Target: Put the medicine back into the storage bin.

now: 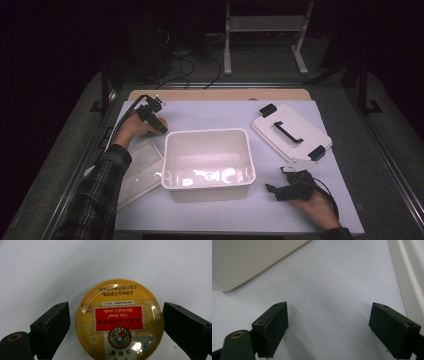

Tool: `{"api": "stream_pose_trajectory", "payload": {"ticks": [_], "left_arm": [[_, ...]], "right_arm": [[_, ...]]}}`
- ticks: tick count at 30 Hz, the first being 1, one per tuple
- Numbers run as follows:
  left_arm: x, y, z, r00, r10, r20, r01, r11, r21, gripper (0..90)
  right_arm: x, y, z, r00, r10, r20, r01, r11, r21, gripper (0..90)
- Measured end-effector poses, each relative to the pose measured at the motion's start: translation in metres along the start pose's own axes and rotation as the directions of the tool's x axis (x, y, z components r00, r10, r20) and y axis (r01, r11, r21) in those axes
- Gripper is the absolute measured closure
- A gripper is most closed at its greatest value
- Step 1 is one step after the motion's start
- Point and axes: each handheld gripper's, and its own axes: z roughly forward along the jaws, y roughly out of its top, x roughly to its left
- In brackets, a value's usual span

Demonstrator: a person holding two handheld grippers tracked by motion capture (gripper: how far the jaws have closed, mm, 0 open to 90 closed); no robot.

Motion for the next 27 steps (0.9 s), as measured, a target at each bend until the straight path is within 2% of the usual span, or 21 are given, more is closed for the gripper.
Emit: {"api": "stream_pose_trajectory", "payload": {"ticks": [9, 15, 27], "left_arm": [[0.0053, -0.0024, 0.0045, 0.9988, -0.03, 0.039, 0.03, 0.9995, 0.007, 12.5], [0.0057, -0.0023, 0.0034, 0.9976, -0.024, 0.064, 0.024, 0.9997, 0.006, 17.7], [0.0067, -0.0029, 0.0018, 0.9977, -0.02, 0.066, 0.019, 0.9997, 0.013, 19.6]], "right_arm": [[0.0, 0.0, 0.0, 1.0, 0.0, 0.0, 0.0, 1.0, 0.0, 15.0], [0.0, 0.0, 0.0, 1.0, -0.001, 0.0, 0.001, 1.0, 0.0, 15.0], [-0.0001, 0.0, 0.0, 1.0, 0.0, -0.001, 0.0, 1.0, -0.001, 14.9]]}}
